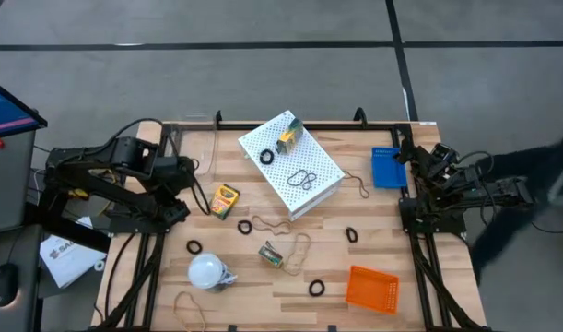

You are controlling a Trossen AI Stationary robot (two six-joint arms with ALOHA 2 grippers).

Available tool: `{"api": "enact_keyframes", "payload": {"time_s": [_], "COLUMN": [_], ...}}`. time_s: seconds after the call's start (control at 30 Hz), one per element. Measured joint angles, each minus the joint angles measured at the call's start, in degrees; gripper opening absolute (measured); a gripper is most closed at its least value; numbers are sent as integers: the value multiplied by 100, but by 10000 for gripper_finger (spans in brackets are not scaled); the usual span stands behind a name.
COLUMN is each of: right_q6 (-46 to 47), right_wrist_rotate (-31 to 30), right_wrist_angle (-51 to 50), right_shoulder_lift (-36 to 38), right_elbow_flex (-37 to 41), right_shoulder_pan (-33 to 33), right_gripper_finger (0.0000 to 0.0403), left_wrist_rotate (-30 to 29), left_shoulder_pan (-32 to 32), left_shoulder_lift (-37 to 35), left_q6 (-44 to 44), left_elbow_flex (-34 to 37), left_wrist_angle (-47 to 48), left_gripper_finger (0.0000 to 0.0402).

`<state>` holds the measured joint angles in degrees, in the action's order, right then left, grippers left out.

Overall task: Pick & Place Office Desk Supplies
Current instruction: Put the brown rubber band into the orange bin

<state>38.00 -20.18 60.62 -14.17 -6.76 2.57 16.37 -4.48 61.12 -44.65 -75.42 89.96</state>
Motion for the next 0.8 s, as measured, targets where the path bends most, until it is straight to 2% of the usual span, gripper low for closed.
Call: {"api": "enact_keyframes", "payload": {"time_s": [0.27, 0.57, 0.8], "right_q6": [60, 63, 63], "right_wrist_rotate": [2, -84, -87], "right_wrist_angle": [0, 17, 22], "right_shoulder_lift": [-1, -2, -2], "right_elbow_flex": [0, 0, 0], "right_shoulder_pan": [2, 2, 2], "right_gripper_finger": [240, 240, 240], "left_wrist_rotate": [409, 405, 183], "left_shoulder_pan": [-628, -1760, -2638], "left_shoulder_lift": [-235, -616, -891], "left_q6": [-424, -1101, -2060], "left_elbow_flex": [800, 1382, 1441], "left_wrist_angle": [16, -51, -908], "left_gripper_finger": [207, 207, 202]}}
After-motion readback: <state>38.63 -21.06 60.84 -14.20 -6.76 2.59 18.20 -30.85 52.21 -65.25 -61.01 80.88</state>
